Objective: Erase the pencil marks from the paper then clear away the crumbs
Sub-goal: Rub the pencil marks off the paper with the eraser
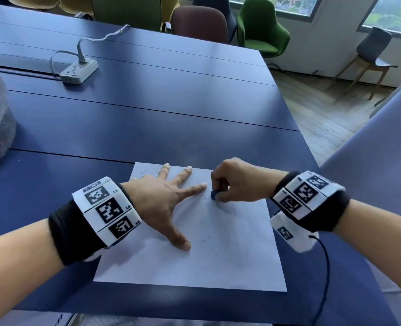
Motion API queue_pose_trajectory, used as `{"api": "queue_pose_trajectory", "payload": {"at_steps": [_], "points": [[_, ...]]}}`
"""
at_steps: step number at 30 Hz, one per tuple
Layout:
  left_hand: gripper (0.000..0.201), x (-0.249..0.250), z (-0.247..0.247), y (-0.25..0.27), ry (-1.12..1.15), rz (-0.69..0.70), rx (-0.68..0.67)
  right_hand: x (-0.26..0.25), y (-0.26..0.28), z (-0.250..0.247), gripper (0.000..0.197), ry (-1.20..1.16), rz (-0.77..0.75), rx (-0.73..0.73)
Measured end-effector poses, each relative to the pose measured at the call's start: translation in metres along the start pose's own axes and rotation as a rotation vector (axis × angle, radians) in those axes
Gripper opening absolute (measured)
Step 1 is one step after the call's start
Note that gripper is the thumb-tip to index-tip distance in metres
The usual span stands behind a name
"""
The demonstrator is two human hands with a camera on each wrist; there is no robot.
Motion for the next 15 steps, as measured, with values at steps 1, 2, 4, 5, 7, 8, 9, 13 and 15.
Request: {"api": "queue_pose_trajectory", "payload": {"at_steps": [1,2,4,5,7,8,9,13,15], "points": [[0.129,0.000,0.000,0.000,0.000,0.003,0.005,0.008,-0.007,-0.006,0.009,0.005,0.028,0.039],[0.129,0.001,0.000,0.000,-0.001,0.004,0.009,0.014,-0.011,-0.011,0.009,0.004,0.052,0.074],[0.129,0.001,-0.001,0.000,0.003,0.004,0.014,0.015,-0.011,-0.013,0.008,0.003,0.059,0.098],[0.129,0.001,-0.001,0.000,0.005,0.002,0.013,0.009,-0.006,-0.010,0.007,0.006,0.038,0.078],[0.130,0.000,-0.001,-0.001,0.009,-0.005,0.005,-0.008,0.007,0.006,0.006,0.020,-0.026,-0.039],[0.130,0.000,0.000,-0.001,0.010,-0.008,-0.001,-0.014,0.013,0.016,0.007,0.032,-0.045,-0.116],[0.130,-0.001,0.000,-0.001,0.010,-0.009,-0.004,-0.019,0.016,0.020,0.007,0.041,-0.057,-0.165],[0.130,-0.002,0.001,0.000,0.007,-0.004,0.002,-0.001,-0.004,-0.004,0.008,0.041,0.001,-0.014],[0.129,-0.003,0.002,-0.001,0.017,0.000,0.006,0.011,-0.007,-0.010,0.010,0.011,0.051,0.054]]}}
Point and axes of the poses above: each hand's wrist, its own y-axis away from the middle knuckle, its own z-axis out of the palm, x = y × z, the point moved 10 cm from there along -y, towards the middle knuckle, and after that the axes turned 10 degrees about y, right-handed, at the moved point
